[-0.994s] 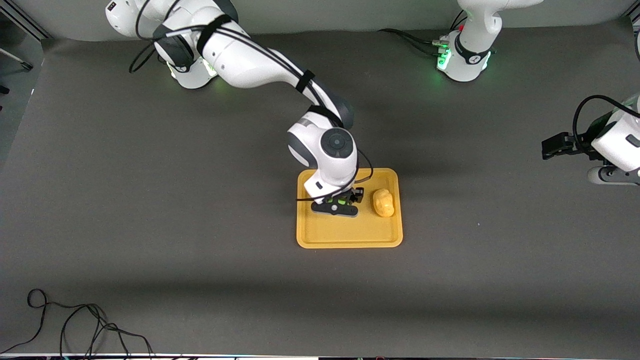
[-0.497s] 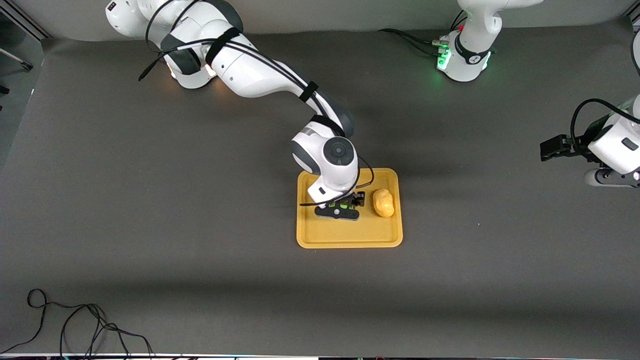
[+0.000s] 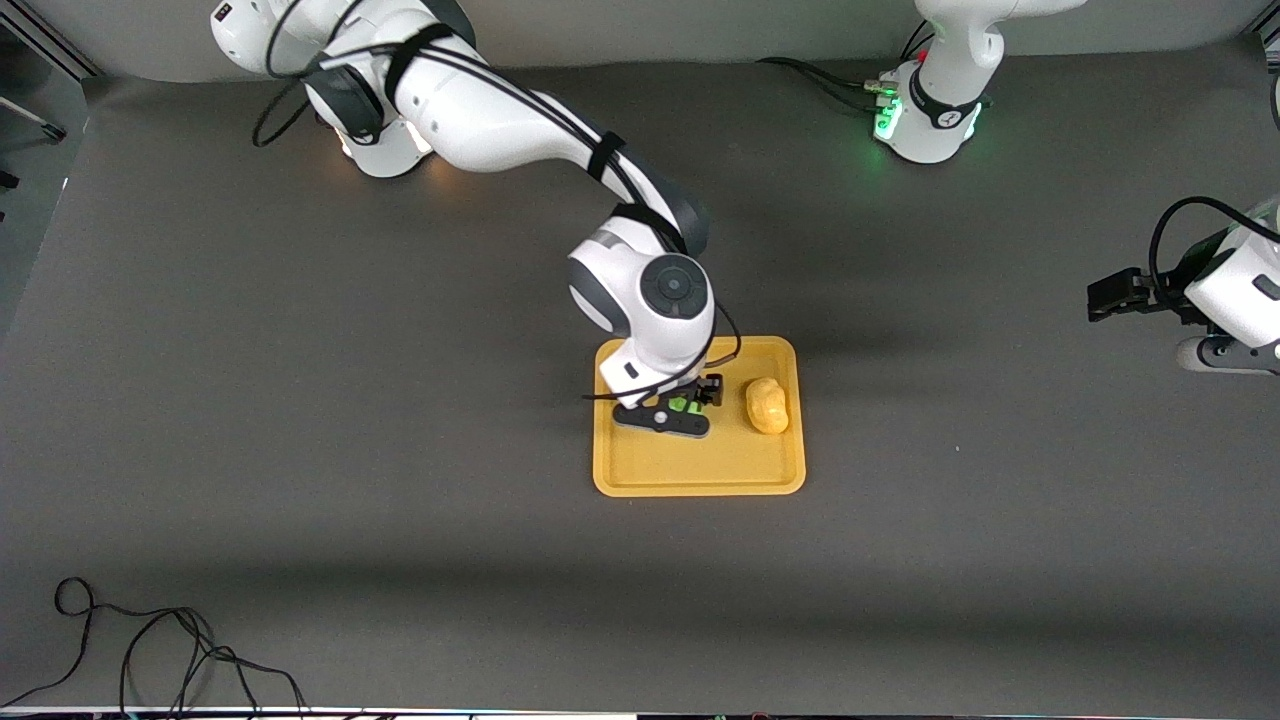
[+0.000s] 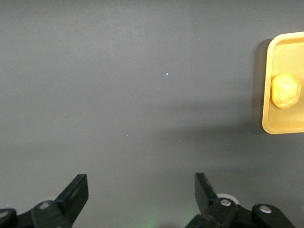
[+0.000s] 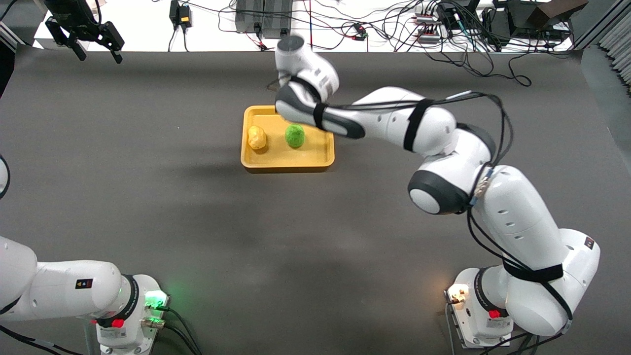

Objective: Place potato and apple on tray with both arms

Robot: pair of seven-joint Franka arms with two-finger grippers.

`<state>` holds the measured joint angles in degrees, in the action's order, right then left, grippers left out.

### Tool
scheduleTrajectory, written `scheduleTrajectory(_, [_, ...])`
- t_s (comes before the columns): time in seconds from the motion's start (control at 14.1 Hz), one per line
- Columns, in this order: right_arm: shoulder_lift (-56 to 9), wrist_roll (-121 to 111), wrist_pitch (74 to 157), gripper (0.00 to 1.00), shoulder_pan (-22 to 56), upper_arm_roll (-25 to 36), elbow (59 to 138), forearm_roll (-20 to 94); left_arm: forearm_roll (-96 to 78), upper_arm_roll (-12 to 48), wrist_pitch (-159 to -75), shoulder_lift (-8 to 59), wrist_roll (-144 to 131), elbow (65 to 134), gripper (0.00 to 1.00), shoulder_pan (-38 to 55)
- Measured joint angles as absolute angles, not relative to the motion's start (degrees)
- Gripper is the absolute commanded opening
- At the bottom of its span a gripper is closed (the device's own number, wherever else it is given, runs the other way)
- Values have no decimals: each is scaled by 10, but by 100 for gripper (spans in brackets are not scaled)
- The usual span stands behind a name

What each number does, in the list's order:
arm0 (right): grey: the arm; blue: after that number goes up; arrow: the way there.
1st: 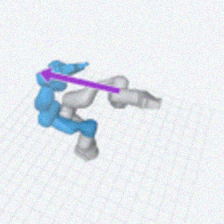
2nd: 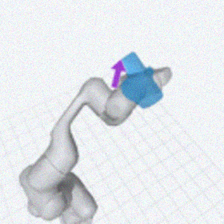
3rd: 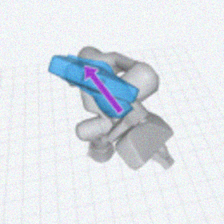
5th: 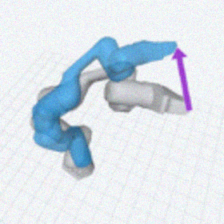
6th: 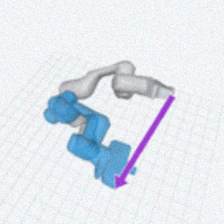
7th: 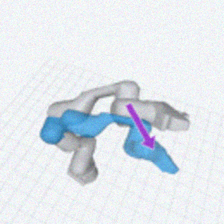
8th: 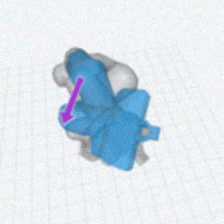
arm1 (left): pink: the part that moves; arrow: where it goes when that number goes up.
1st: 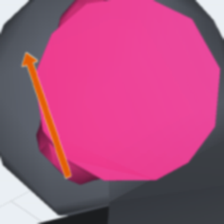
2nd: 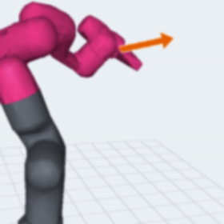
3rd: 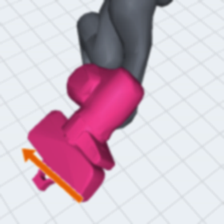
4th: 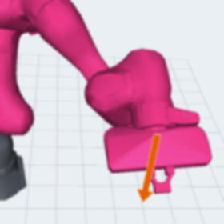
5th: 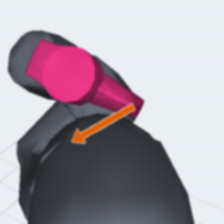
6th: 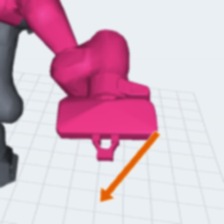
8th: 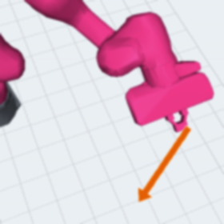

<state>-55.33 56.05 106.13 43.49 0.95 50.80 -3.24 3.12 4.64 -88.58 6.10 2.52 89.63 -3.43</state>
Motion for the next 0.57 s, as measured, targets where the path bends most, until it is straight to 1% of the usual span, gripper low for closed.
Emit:
scheduleTrajectory(0.14, [-497,546,996,100,408,11,505,-32,31,46,-886,61,26,896,100,-34])
scheduleTrajectory(0.35, [-421,443,906,100,351,12,507,-32,31,46,-886,61,26,896,100,-34])
scheduleTrajectory(0.43, [-396,389,880,100,329,13,514,-31,31,46,-886,61,26,896,100,-34])
scheduleTrajectory(0.57, [-337,300,854,100,289,14,554,-31,31,46,-886,61,26,896,100,-34])
